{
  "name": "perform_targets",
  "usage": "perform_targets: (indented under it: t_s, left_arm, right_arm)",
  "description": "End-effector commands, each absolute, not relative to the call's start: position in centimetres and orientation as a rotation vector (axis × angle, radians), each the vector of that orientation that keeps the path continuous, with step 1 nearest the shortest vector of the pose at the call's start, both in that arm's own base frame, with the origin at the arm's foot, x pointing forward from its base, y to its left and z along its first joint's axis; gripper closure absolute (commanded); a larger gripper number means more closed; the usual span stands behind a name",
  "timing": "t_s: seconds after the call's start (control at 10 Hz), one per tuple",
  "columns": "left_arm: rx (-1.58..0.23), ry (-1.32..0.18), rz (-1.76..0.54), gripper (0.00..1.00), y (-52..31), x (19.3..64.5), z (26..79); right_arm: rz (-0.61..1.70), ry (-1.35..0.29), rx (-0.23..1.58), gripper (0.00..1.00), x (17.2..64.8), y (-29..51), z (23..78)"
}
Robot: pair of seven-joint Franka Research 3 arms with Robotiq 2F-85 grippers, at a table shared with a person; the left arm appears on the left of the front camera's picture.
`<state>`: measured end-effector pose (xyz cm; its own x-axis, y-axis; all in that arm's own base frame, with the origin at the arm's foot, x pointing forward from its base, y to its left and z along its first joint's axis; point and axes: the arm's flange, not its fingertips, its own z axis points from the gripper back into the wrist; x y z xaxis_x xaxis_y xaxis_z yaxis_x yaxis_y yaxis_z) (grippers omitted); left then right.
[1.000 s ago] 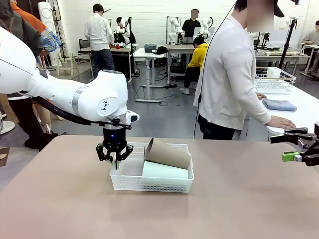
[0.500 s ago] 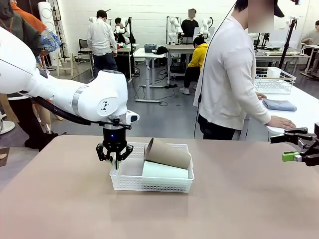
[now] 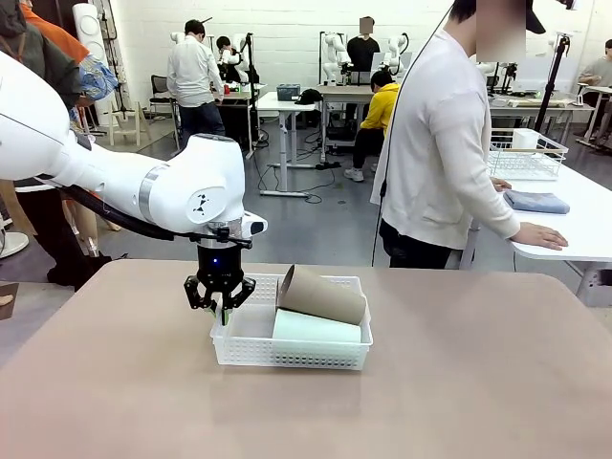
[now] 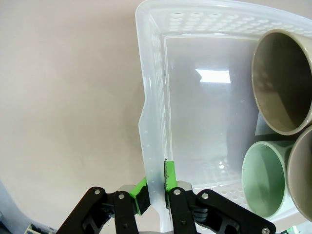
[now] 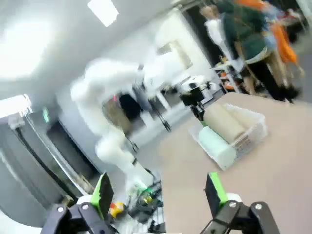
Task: Clean and organize the cups into the basket.
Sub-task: Move the Organizing basket back to the left side of the table.
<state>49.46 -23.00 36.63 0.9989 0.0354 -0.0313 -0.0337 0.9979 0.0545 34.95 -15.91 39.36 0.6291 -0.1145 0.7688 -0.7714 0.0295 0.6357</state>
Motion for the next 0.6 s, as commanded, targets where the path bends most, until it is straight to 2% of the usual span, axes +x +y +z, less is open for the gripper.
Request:
perform_targets:
  t_s: [0.0, 0.1, 0.4, 0.5]
  left_arm:
    - [0.054, 0.023, 0.025, 1.00, -22.9, 49.5, 36.7]
    - [0.054, 0.023, 0.025, 1.00, -22.9, 49.5, 36.7]
    - [0.054, 0.023, 0.025, 1.00, -22.9, 49.5, 36.7]
    - [0.054, 0.023, 0.025, 1.00, -22.9, 49.5, 36.7]
  right_arm:
    - [0.190, -0.592, 1.525, 0.00, 35.1, -19.1, 39.3]
    - [0.117, -0.504, 1.492, 0.00, 34.3, -20.6, 38.7]
    - [0.081, -0.028, 1.502, 0.00, 30.5, -23.0, 37.9]
    - [0.071, -0.027, 1.496, 0.00, 30.1, -23.3, 38.2]
